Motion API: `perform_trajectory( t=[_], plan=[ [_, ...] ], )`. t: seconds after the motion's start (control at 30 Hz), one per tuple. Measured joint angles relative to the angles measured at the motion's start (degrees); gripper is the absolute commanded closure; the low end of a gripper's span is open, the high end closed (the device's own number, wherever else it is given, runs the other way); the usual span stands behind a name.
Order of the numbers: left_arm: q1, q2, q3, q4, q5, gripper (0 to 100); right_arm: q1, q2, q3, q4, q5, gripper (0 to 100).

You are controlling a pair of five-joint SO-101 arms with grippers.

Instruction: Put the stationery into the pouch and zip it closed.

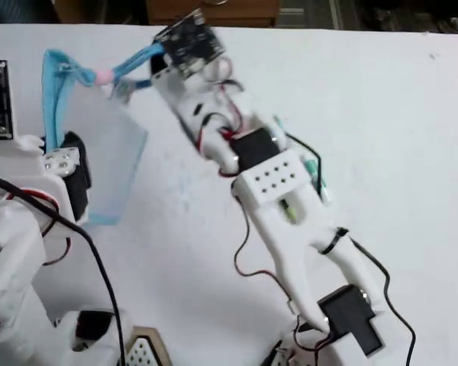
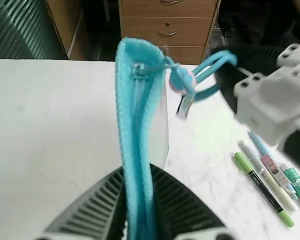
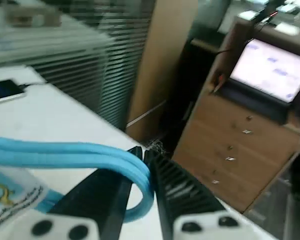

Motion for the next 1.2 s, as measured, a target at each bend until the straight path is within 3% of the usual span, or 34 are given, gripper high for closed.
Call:
perform_trajectory(
  t=[0.27,0.5,0.9,1.03,1.2],
  plan=[
    [0.35,0.0,1.85,0.0,0.0,96,6.95,-0.18,0.35,-2.9,0.09,98.1],
    [0.35,0.09,8.35,-0.7,5.36,68,6.07,-4.22,0.44,-2.11,0.09,98.1],
    [0.53,0.0,2.99,-1.05,8.97,69,1.85,-6.95,0.44,3.25,0.09,98.1],
    [-5.89,-0.35,-3.6,-2.2,11.96,69,1.85,-7.21,0.44,4.75,0.18,98.1],
    [-9.41,2.2,-1.93,-9.23,11.16,69,1.67,-8.97,0.44,5.01,0.18,98.1]
  ],
)
